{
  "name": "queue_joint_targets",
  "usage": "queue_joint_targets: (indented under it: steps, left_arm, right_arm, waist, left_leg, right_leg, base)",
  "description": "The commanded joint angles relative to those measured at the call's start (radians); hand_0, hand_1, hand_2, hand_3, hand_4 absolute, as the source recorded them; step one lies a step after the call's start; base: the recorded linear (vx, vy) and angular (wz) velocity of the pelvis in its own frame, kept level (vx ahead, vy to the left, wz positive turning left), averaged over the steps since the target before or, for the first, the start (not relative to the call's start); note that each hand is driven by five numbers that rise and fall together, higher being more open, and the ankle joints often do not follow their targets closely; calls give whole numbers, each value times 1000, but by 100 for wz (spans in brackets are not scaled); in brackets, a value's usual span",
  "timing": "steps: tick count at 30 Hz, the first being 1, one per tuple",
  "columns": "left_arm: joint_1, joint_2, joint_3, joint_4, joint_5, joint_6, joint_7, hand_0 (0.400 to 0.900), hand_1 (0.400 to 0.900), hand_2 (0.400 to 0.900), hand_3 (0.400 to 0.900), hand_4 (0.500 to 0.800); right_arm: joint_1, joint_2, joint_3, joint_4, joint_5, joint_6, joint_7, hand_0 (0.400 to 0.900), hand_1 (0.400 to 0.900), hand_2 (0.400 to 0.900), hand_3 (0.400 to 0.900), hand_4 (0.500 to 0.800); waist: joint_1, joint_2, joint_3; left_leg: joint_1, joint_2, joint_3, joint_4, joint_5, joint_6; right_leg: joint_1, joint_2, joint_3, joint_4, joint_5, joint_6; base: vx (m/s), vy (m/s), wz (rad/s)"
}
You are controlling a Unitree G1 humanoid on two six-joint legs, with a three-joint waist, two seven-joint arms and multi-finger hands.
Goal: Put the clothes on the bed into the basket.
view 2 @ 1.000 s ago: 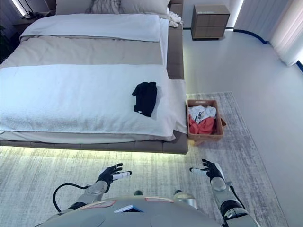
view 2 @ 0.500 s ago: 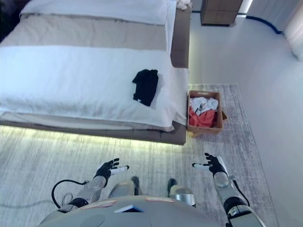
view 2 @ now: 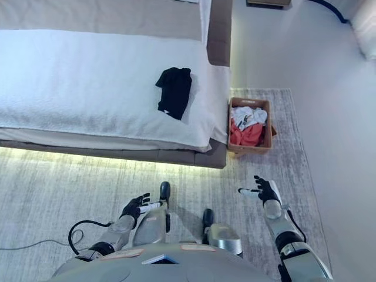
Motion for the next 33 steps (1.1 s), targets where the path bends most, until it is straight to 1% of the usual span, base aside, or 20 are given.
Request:
queue_joint_targets:
  steps: [1,3,5,7,9,11,13,14,16,17,18,20,23,25,27,28,29,31,32,33]
  left_arm:
    - [-51,46,23,-35,-36,-50,47,900,900,900,900,800]
    - [-58,62,20,-33,-21,-48,43,900,900,900,900,800]
    - [-57,80,10,-50,4,-44,39,900,900,900,900,800]
    - [-63,99,7,-67,10,-39,35,900,900,900,900,800]
    - [-71,111,4,-82,9,-37,34,900,900,900,900,800]
    - [-78,123,6,-99,8,-35,39,900,900,900,900,800]
    - [-91,129,6,-100,0,-32,45,900,900,900,900,800]
    - [-100,131,10,-91,-4,-33,46,900,900,900,900,800]
    - [-109,129,2,-82,2,-33,45,900,900,900,900,800]
    - [-117,127,-3,-81,6,-34,46,900,900,900,900,800]
    - [-126,123,-6,-71,9,-36,48,900,900,900,900,800]
    - [-137,119,-15,-62,17,-39,51,900,900,900,900,800]
    - [-148,120,-21,-58,35,-43,45,900,900,900,900,800]
    - [-143,119,-16,-62,38,-43,43,900,900,900,900,800]
    - [-143,123,-12,-59,42,-41,45,900,900,900,900,800]
    - [-145,125,-11,-60,42,-39,48,900,900,900,900,800]
    - [-142,121,-8,-59,40,-37,49,900,900,900,900,800]
    - [-125,116,-4,-59,34,-38,48,900,900,900,900,800]
    - [-110,108,-2,-73,31,-36,43,900,900,900,900,800]
    - [-102,102,-10,-87,43,-36,45,900,900,900,900,800]
  right_arm:
    - [-43,-19,27,-66,15,-54,-26,900,900,900,900,800]
    - [-34,-1,24,-71,17,-46,-20,900,900,900,900,800]
    - [-25,8,30,-81,9,-45,-11,900,900,900,900,800]
    - [-33,13,35,-93,-7,-37,-16,900,900,900,900,800]
    - [-46,13,39,-116,-17,-36,-27,900,900,900,900,800]
    - [-61,11,46,-140,-38,-35,-41,900,900,900,900,800]
    - [-81,9,57,-159,-51,-29,-50,900,900,900,900,800]
    - [-92,3,62,-189,-58,-28,-51,900,900,900,900,800]
    - [-98,-7,68,-214,-78,-28,-58,900,900,900,900,800]
    - [-114,-19,71,-228,-93,-24,-63,900,900,900,900,800]
    - [-124,-22,71,-234,-101,-22,-70,900,900,900,900,800]
    - [-143,-33,68,-229,-125,-14,-88,900,900,900,900,800]
    - [-153,-55,57,-251,-160,-4,-106,900,900,900,900,800]
    - [-159,-64,47,-254,-181,4,-109,900,900,900,900,800]
    - [-156,-74,37,-279,-184,5,-110,900,900,900,900,800]
    - [-162,-84,29,-290,-186,6,-107,900,900,900,900,800]
    - [-169,-88,31,-290,-186,6,-106,900,900,900,900,800]
    - [-165,-103,33,-298,-185,0,-97,900,900,900,900,800]
    - [-162,-113,38,-315,-192,1,-90,900,900,900,900,800]
    - [-171,-122,47,-325,-194,-2,-88,900,900,900,900,800]
  waist:
    - [-6,-33,-71]
    - [0,-57,-100]
    - [5,-78,-129]
    - [4,-87,-133]
    - [-1,-77,-110]
    - [-5,-66,-83]
    - [-13,-57,-60]
    - [-17,-54,-40]
    - [-20,-53,-20]
    - [-20,-46,-6]
    - [-23,-43,1]
    - [-28,-50,8]
    - [-46,-70,10]
    - [-45,-79,5]
    - [-44,-92,-10]
    - [-42,-94,-25]
    - [-41,-93,-35]
    - [-53,-84,-67]
    - [-51,-77,-71]
    - [-46,-79,-61]
  left_leg:
    - [-90,-44,50,-49,164,40]
    - [-50,-73,74,-49,145,70]
    - [-28,-107,87,-38,105,106]
    - [-5,-143,88,-28,69,143]
    - [33,-162,84,-26,40,174]
    - [94,-177,76,-48,14,191]
    - [125,-178,56,-49,-3,196]
    - [143,-174,54,-49,-11,193]
    - [171,-177,42,-49,-31,186]
    - [172,-167,39,-49,-30,182]
    - [178,-160,31,-49,-34,174]
    - [191,-152,23,-49,-52,157]
    - [221,-150,2,-49,-84,131]
    - [252,-145,-13,-49,-107,118]
    - [258,-143,-34,-49,-126,110]
    - [265,-130,-39,-49,-134,102]
    - [272,-112,-43,-49,-139,96]
    - [306,-58,-56,-49,-147,78]
    - [305,-42,-52,-2,-149,69]
    - [265,-46,-52,130,-146,65]
  right_leg:
    - [200,-53,5,5,-146,146]
    - [192,-111,0,80,-153,173]
    - [137,-153,13,198,-97,196]
    - [50,-188,24,377,41,202]
    - [-53,-194,11,622,160,186]
    - [-124,-210,-44,724,189,185]
    - [-194,-204,-78,739,159,175]
    - [-234,-203,-115,716,106,161]
    - [-252,-222,-156,646,72,170]
    - [-262,-234,-188,550,67,162]
    - [-260,-234,-189,465,74,169]
    - [-260,-215,-159,259,94,185]
    - [-293,-196,-52,38,191,228]
    - [-303,-208,-72,6,233,252]
    - [-278,-211,-68,5,226,246]
    - [-268,-210,-84,5,225,247]
    - [-256,-200,-106,5,219,245]
    - [-215,-151,-96,12,176,217]
    - [-195,-135,-107,22,149,204]
    - [-176,-128,-115,28,135,188]
  base:
    - [563,345,-6]
    - [551,318,-16]
    - [435,296,-13]
    - [319,314,0]
    - [239,333,0]
    - [242,290,6]
    - [228,176,21]
    - [200,95,20]
    - [218,36,18]
    - [197,-41,21]
    - [165,-94,22]
    - [227,-153,32]
    - [294,-181,54]
    - [319,-197,50]
    - [312,-267,52]
    - [317,-337,31]
    - [415,-433,55]
    - [434,-421,54]
    - [339,-351,24]
    - [242,-309,18]
